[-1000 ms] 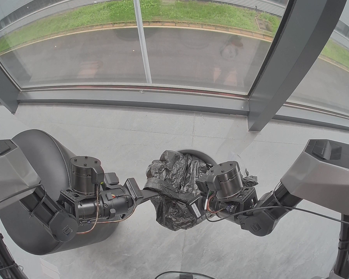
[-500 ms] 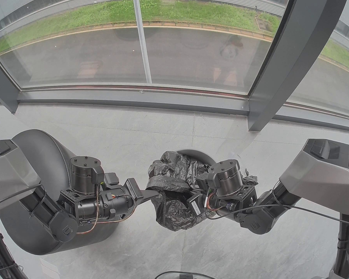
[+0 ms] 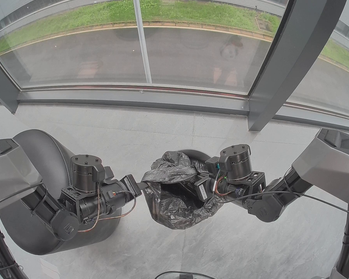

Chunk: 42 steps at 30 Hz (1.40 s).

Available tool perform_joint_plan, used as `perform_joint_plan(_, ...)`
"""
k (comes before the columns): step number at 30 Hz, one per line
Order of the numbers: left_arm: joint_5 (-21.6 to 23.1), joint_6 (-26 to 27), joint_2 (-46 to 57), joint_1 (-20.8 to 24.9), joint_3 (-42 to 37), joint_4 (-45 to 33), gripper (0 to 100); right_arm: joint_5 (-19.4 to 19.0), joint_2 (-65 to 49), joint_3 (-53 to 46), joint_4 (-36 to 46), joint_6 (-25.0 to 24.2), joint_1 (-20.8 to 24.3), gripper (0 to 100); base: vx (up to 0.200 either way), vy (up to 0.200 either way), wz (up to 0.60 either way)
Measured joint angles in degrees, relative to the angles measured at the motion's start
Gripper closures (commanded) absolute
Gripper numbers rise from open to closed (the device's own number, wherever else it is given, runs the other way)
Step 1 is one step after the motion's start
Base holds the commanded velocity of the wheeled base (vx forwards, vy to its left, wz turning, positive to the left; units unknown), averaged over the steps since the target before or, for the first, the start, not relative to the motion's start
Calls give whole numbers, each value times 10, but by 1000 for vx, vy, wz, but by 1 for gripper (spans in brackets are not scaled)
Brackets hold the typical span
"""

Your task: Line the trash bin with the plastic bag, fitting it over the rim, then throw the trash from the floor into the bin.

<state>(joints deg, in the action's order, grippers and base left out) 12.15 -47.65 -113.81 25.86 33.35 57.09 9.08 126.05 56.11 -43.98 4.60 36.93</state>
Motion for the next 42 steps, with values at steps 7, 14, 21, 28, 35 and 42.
perform_joint_plan(7, -68, 85, -10, 1, 14, -1, 100, 0, -16, 9, 0, 0, -9, 100, 0, 0, 0)
perform_joint_plan(14, -95, 131, -23, 1, 27, 0, 100, 0, -27, 26, -2, 1, -22, 100, 0, 0, 0)
perform_joint_plan(21, -96, 176, -37, 2, 45, 0, 100, -1, -25, 48, -2, 6, -45, 100, 0, 0, 0)
perform_joint_plan(28, -97, 199, -56, 1, 73, -1, 100, -8, -5, 76, -3, 9, -64, 100, 0, 0, 0)
perform_joint_plan(35, -96, 196, -58, 2, 77, 0, 100, -13, 7, 85, -4, 8, -66, 100, 0, 0, 0)
perform_joint_plan(42, -96, 195, -27, 12, 44, 0, 100, -13, 8, 87, -5, 7, -66, 100, 0, 0, 0)
